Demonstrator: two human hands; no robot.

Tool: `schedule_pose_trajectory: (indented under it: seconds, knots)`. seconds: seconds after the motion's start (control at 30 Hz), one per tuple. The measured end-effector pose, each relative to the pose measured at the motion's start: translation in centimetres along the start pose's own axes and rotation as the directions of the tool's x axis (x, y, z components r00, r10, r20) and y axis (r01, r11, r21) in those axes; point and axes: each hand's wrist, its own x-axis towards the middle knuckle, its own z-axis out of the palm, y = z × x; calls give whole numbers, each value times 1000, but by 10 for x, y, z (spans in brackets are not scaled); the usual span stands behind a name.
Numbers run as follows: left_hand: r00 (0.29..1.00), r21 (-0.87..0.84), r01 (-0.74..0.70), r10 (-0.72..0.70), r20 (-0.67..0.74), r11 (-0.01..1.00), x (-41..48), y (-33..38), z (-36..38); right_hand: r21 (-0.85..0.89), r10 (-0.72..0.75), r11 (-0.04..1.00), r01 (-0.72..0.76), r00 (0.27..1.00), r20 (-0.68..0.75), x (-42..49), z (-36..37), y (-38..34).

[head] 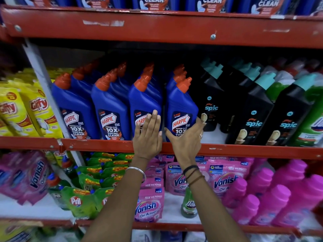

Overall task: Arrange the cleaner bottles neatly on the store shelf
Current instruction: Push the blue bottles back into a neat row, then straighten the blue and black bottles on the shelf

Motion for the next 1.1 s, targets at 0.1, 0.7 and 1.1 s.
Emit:
schedule_pose_trajectory:
  seconds: [0.1,0.7,1.1]
  knots:
    - [1000,0,-1,1,4,1000,0,0,1,-50,-15,999,15,1000,0,-2,1,1]
    - [1000,19,-18,18,-5,1000,0,1,2,110,-32,989,98,873,-486,69,-145,104]
    - [1000,66,-6,7,-6,998,1,3,2,-143,162,966,-217,933,-323,119,-171,145]
